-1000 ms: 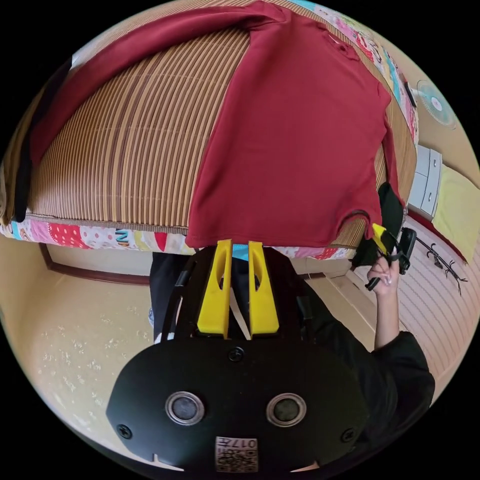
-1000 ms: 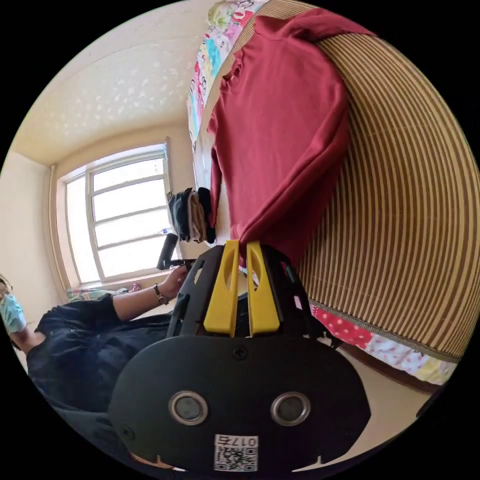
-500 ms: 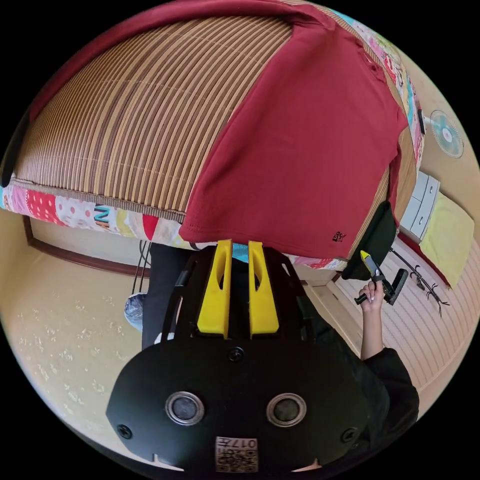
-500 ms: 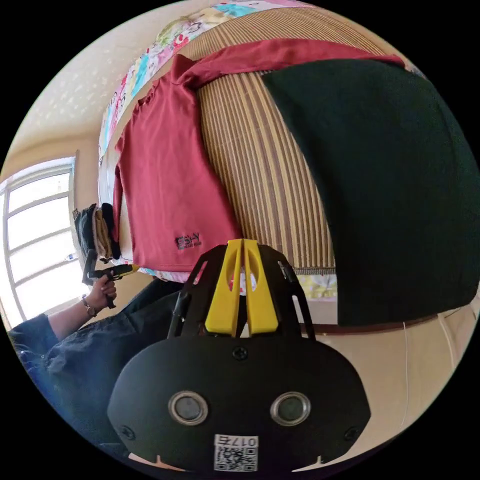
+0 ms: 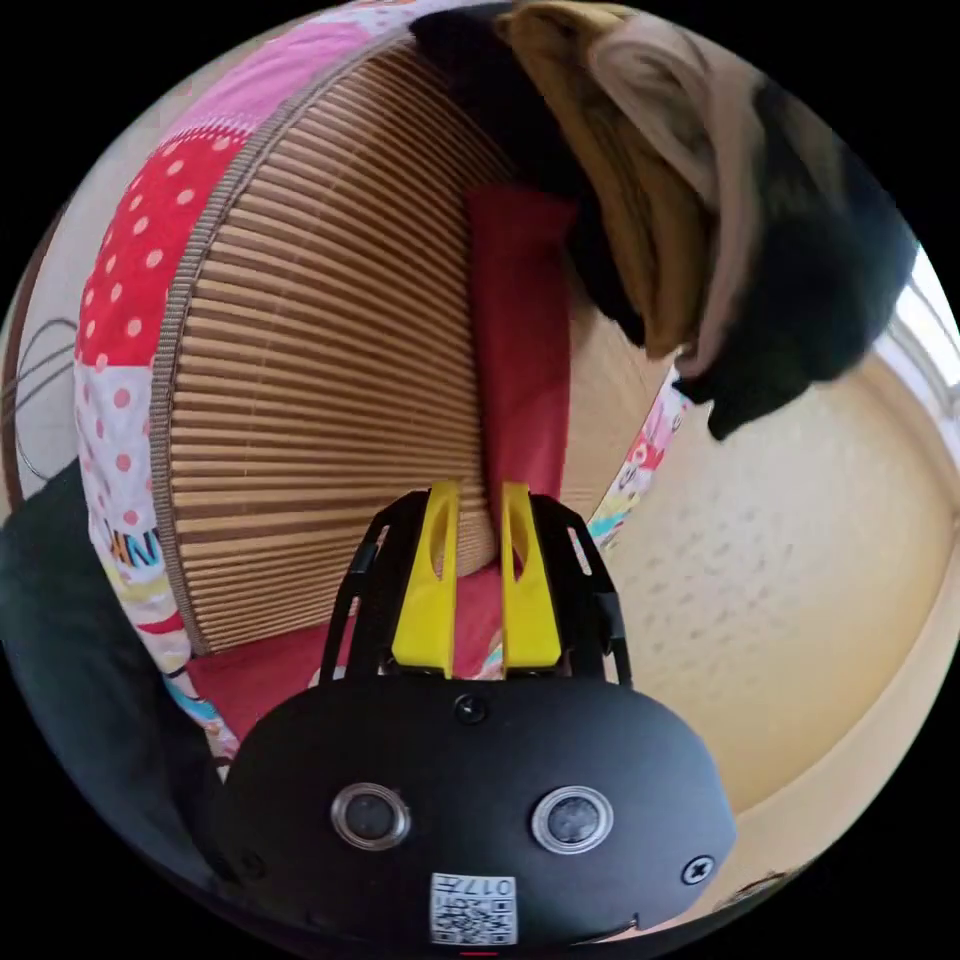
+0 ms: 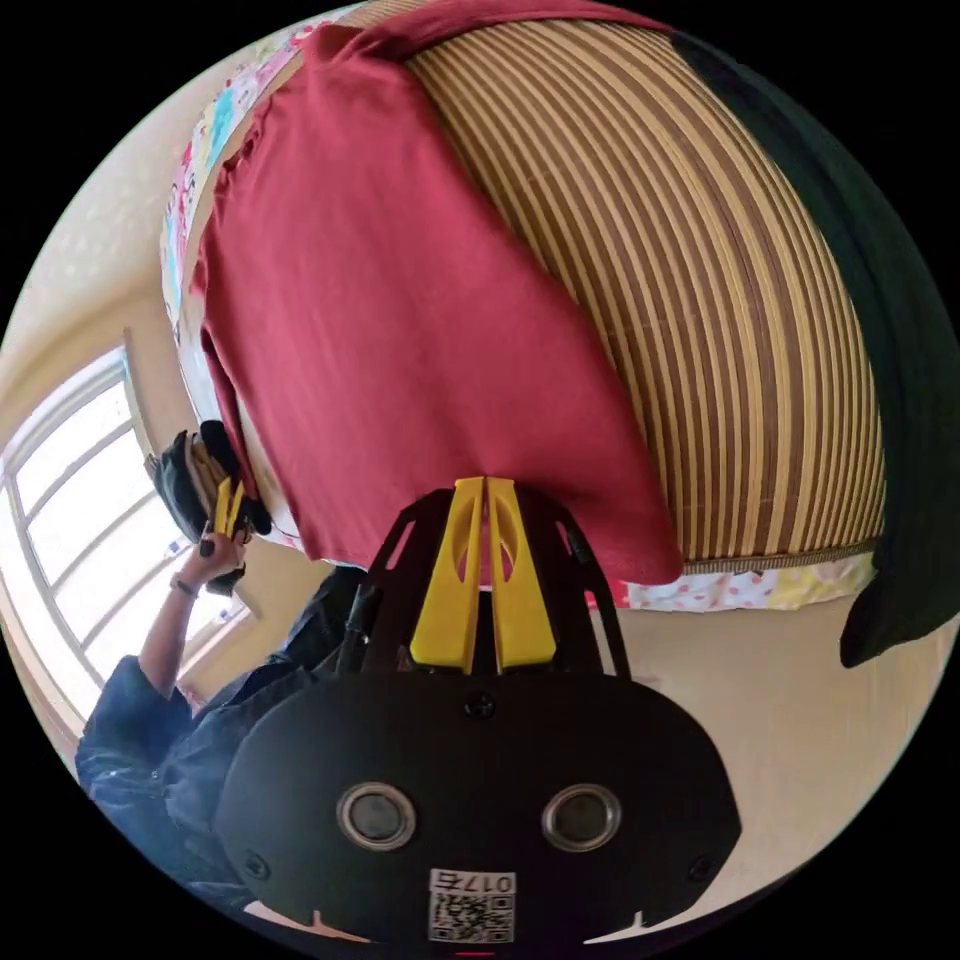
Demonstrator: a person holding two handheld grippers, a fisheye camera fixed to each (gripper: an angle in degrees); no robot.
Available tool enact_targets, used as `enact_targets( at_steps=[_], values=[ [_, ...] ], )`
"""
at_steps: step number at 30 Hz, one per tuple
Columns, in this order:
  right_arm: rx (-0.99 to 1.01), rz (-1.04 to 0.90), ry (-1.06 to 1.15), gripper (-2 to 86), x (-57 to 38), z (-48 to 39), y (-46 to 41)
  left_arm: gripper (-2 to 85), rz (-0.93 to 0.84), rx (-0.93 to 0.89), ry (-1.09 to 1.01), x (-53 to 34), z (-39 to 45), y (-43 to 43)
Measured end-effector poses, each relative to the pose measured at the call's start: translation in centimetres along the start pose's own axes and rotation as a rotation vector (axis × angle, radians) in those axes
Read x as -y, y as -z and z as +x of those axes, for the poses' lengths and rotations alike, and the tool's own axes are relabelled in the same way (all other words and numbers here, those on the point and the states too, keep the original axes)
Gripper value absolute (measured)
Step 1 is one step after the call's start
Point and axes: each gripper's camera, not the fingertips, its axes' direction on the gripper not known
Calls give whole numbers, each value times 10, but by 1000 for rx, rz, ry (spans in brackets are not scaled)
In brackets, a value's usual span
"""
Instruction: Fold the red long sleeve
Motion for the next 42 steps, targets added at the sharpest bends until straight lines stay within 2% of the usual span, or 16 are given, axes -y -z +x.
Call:
enact_targets(
  at_steps=[2, 4, 9, 15, 17, 19, 23, 26, 30, 34, 37, 40, 42],
  values=[
    [130, 31, -14, 5, -9, 14, 6, 75, 80, -13, 44, 22, -3, 9],
    [123, 8, -59, 4, -16, 21, 4, 74, 123, 28, 29, 40, 1, 15],
    [32, -70, -52, 5, -25, -5, -13, 58, 10, -10, -75, 77, -2, -8],
    [-7, -107, 81, 7, -4, -89, -41, 28, -8, -67, -76, 65, -39, -12],
    [0, -114, 168, 7, 8, -130, -50, 28, -68, -27, -91, 52, -41, -8],
    [-5, -125, 232, 7, 17, -158, -58, 27, -148, 20, -214, 33, -33, 2],
    [11, -197, 343, 8, 38, -191, -85, 33, -252, 186, -568, -54, -2, 26],
    [-4, -239, 391, 9, 43, -191, -93, 35, -207, 256, -903, -141, 56, 39],
    [35, -241, 392, 9, 44, -171, -81, 35, -31, 220, -1332, -260, 151, 37],
    [121, -172, 431, 8, 37, -144, -42, 36, -44, 129, -1523, -346, 194, -17],
    [153, -123, 464, 7, 25, -114, -8, 37, -132, 24, -1645, -432, 175, -90],
    [202, -49, 440, 7, 8, -74, 26, 41, -320, -42, -1771, -525, 103, -169],
    [223, 20, 413, 8, -6, -47, 46, 55, -592, -27, -1792, -585, 15, -241]
  ],
)
